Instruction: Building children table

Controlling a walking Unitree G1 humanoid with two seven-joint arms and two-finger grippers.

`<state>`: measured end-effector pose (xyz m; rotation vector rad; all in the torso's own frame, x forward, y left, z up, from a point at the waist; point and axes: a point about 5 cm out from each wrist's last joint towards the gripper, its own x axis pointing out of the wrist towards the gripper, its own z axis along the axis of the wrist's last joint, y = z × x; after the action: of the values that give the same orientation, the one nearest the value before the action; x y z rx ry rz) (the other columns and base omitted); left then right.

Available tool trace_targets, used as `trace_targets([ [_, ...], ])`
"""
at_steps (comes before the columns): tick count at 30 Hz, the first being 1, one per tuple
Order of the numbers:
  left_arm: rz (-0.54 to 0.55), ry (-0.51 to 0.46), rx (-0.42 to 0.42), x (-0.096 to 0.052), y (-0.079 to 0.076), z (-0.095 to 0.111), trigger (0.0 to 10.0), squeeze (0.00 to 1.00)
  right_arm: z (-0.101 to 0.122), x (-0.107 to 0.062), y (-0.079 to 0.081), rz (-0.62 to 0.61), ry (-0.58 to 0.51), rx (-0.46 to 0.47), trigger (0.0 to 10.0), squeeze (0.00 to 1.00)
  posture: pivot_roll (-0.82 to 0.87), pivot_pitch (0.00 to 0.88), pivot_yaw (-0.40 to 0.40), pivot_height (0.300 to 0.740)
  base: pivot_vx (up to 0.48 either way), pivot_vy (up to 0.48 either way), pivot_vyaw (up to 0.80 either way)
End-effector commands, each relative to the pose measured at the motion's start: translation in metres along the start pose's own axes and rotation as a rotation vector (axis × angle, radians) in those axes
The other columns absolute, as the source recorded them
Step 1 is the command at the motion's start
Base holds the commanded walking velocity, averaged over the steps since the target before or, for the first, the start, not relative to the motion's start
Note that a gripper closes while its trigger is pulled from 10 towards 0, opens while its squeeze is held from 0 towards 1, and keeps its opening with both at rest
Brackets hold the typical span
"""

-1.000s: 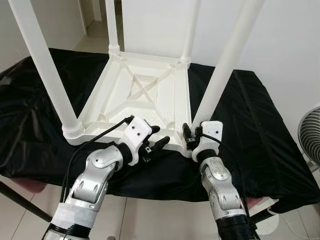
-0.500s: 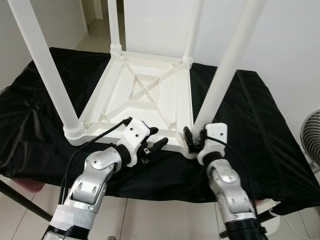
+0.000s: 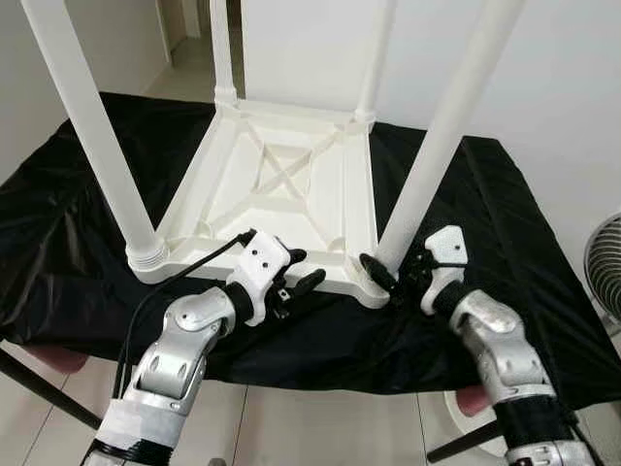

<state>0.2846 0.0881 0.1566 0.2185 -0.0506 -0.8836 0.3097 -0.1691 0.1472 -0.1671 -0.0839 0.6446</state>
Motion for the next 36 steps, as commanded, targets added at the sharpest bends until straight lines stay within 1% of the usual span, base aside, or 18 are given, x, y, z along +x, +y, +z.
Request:
trace_targets([
  [1,0.014,-0.013,0.000,0.002,-0.002,0.002,10.0,0.00,-0.002,0.003,-0.001,0.012,-0.001,-0.001,10.0,0.00,0.08,0.001,-0.042,0.740,0.000,0.000,0.00],
  [5,-0.045,-0.014,0.004,0.002,-0.010,0.002,10.0,0.00,-0.004,0.010,-0.008,0.030,0.005,0.002,10.0,0.00,0.09,0.000,-0.043,0.740,0.000,0.000,0.00],
  [6,-0.065,-0.009,0.007,0.001,-0.014,0.002,10.0,0.00,-0.005,0.011,-0.009,0.050,0.010,-0.001,2.7,0.00,0.09,0.000,-0.043,0.740,0.000,0.000,0.00],
  [8,-0.077,-0.006,0.008,0.001,-0.016,0.001,10.0,0.00,-0.005,0.012,-0.010,0.064,0.012,-0.004,2.7,0.00,0.09,0.000,-0.043,0.740,0.000,0.000,0.00],
  [9,-0.083,-0.005,0.008,0.002,-0.018,0.001,10.0,0.00,-0.006,0.012,-0.010,0.069,0.019,-0.005,0.0,0.00,0.09,0.000,-0.044,0.740,0.000,0.000,0.00],
  [13,-0.084,-0.005,0.002,0.002,-0.019,0.001,10.0,0.00,-0.011,0.011,-0.011,0.079,0.033,0.013,0.0,0.00,0.09,0.000,-0.047,0.740,0.000,0.000,0.00],
  [18,-0.081,0.000,-0.004,0.001,-0.021,0.000,10.0,0.00,-0.020,0.009,-0.006,0.105,0.046,0.049,0.0,0.00,0.10,0.000,-0.050,0.740,0.000,0.000,0.00],
  [22,-0.084,0.000,-0.005,0.000,-0.022,0.000,10.0,0.00,-0.021,0.008,-0.005,0.103,0.038,0.064,0.0,0.00,0.10,0.000,-0.050,0.740,0.000,0.000,0.00],
  [26,-0.085,0.000,-0.007,0.000,-0.023,0.000,10.0,0.00,-0.022,0.008,-0.003,0.082,0.034,0.072,0.0,0.00,0.10,0.009,-0.053,0.740,0.000,0.000,0.00],
  [27,-0.083,0.001,-0.011,-0.001,-0.024,-0.001,10.0,0.00,-0.023,0.008,-0.003,0.042,0.047,0.065,0.0,0.00,0.09,0.013,-0.055,0.740,0.000,0.000,0.00],
  [28,-0.083,0.001,-0.011,-0.001,-0.024,-0.001,10.0,0.00,-0.023,0.008,-0.003,0.042,0.047,0.065,0.0,0.00,0.09,0.013,-0.055,0.740,0.000,0.000,0.00],
  [29,-0.077,0.001,-0.016,-0.001,-0.026,-0.002,10.0,0.00,-0.023,0.008,0.003,-0.040,0.047,0.056,10.0,0.00,0.09,0.024,-0.059,0.740,0.000,0.000,0.00],
  [34,-0.073,0.001,-0.018,-0.001,-0.027,-0.003,10.0,0.00,-0.022,0.008,0.010,-0.074,0.031,0.064,10.0,0.00,0.09,0.036,-0.060,0.740,0.000,0.000,0.00],
  [35,-0.058,0.006,-0.021,-0.002,-0.027,-0.004,10.0,0.00,-0.021,0.008,0.017,-0.152,0.025,0.080,10.0,0.00,0.09,0.049,-0.061,0.740,0.000,0.000,0.00],
  [36,-0.053,0.009,-0.021,-0.002,-0.027,-0.005,10.0,0.00,-0.021,0.008,0.019,-0.184,0.025,0.090,10.0,0.00,0.09,0.049,-0.061,0.740,0.000,0.000,0.00],
])
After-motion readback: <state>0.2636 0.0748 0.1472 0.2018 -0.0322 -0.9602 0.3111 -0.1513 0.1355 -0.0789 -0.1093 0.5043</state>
